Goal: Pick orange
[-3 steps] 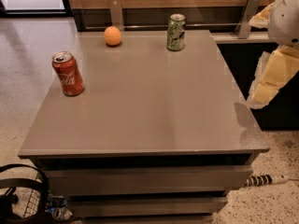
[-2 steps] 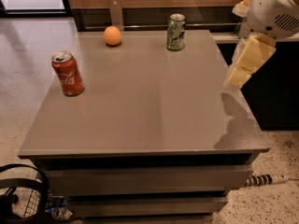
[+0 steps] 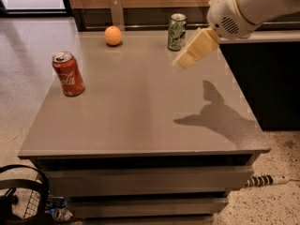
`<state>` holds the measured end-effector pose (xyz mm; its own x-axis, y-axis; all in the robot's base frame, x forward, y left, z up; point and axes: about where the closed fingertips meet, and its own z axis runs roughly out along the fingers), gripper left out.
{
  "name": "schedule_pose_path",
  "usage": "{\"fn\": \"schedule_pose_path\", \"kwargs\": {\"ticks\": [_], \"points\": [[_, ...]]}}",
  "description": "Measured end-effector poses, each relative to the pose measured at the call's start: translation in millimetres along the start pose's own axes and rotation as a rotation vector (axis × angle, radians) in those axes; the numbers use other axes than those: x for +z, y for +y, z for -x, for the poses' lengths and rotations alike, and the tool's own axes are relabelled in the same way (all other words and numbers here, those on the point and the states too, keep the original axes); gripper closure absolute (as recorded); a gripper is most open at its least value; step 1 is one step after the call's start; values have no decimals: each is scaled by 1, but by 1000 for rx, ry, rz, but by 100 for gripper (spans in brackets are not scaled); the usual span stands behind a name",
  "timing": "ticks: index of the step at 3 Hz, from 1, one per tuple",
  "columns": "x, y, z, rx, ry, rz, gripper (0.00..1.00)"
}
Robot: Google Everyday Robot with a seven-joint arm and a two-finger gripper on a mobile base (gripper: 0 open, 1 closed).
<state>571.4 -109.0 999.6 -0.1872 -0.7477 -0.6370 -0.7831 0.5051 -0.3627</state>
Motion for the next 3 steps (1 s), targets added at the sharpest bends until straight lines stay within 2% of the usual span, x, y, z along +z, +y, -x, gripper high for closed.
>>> {"fn": "schedule_pose_path", "kwargs": {"ticks": [1, 2, 3], "points": [[18, 9, 15, 67, -68, -67, 0], [18, -4, 30, 74, -127, -123, 0], [20, -5, 31, 73, -128, -122, 0]]}}
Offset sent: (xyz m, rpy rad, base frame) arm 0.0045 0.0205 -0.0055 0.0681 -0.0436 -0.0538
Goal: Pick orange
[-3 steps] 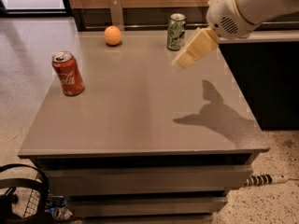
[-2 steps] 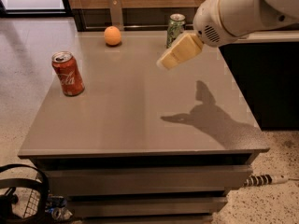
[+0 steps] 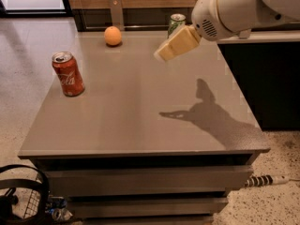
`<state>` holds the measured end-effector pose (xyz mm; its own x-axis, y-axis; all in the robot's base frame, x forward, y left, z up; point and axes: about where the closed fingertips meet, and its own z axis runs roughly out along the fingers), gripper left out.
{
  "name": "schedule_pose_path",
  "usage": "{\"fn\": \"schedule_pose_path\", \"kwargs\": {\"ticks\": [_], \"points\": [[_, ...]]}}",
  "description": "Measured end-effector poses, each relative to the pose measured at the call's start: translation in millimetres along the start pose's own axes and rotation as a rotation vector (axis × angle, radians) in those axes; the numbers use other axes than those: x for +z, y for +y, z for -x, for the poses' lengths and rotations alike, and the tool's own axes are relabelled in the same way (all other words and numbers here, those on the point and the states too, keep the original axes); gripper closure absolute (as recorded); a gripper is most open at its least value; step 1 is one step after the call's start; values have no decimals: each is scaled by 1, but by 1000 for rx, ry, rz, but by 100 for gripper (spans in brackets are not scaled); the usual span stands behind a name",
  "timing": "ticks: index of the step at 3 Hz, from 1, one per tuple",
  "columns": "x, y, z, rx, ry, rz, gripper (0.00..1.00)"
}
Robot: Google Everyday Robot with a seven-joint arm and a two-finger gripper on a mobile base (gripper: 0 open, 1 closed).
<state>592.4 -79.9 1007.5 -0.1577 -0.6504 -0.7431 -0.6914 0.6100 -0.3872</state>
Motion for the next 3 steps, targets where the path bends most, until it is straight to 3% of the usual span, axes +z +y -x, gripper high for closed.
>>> {"fn": "schedule_pose_path", "kwargs": {"ticks": [1, 2, 3], "points": [[50, -15, 21, -15, -37, 53, 0], [119, -34, 37, -2, -63, 99, 0], [175, -46, 42, 28, -84, 116, 0]]}}
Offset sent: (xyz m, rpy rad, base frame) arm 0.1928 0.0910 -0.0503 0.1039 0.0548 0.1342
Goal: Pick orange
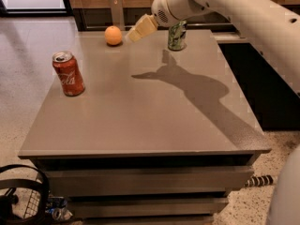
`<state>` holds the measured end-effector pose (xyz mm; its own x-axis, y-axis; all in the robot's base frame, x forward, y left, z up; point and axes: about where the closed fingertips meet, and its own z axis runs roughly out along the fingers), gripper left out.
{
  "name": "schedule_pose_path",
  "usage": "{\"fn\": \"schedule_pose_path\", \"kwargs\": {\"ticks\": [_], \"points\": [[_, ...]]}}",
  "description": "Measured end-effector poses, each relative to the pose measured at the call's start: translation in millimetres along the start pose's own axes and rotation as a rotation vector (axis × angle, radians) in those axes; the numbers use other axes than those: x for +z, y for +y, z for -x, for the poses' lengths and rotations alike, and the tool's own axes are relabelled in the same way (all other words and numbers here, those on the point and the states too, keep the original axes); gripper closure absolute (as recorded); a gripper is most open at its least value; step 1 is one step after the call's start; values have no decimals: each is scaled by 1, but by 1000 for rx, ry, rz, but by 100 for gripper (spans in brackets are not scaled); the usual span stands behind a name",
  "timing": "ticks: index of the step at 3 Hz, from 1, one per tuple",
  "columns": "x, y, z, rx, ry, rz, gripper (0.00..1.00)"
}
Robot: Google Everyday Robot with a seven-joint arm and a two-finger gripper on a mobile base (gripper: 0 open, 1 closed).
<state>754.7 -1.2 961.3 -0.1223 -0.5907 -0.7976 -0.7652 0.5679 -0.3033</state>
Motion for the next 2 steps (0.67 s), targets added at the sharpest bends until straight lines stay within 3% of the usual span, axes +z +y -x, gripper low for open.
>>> {"fn": "schedule_pose_path", "kwargs": {"ticks": [2], "points": [[78, -20, -2, 87, -85, 6, 0]]}}
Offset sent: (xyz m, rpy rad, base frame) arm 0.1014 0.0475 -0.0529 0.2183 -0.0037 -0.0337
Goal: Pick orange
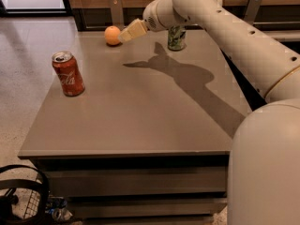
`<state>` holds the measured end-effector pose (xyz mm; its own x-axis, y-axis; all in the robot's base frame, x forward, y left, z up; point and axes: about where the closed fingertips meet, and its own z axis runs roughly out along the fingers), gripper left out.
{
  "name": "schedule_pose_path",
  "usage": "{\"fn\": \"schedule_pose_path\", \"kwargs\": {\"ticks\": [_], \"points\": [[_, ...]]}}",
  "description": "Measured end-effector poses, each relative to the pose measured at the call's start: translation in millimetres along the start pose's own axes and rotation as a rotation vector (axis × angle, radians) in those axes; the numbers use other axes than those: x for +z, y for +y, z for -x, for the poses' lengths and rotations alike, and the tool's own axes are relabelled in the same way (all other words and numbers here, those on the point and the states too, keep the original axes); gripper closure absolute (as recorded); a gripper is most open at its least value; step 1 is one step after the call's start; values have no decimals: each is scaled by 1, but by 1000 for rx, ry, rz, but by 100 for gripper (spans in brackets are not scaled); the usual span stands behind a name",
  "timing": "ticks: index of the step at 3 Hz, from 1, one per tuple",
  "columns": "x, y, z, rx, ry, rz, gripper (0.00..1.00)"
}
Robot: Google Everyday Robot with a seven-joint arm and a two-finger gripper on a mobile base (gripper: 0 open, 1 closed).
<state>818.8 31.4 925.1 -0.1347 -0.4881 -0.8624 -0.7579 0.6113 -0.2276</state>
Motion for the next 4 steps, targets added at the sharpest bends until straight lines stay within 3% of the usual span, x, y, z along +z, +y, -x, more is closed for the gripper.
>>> {"fn": "schedule_pose_path", "kwargs": {"ticks": [1, 2, 4], "points": [[24, -3, -2, 38, -47, -9, 0], [24, -3, -2, 38, -47, -9, 0], [87, 1, 6, 20, -103, 74, 0]]}}
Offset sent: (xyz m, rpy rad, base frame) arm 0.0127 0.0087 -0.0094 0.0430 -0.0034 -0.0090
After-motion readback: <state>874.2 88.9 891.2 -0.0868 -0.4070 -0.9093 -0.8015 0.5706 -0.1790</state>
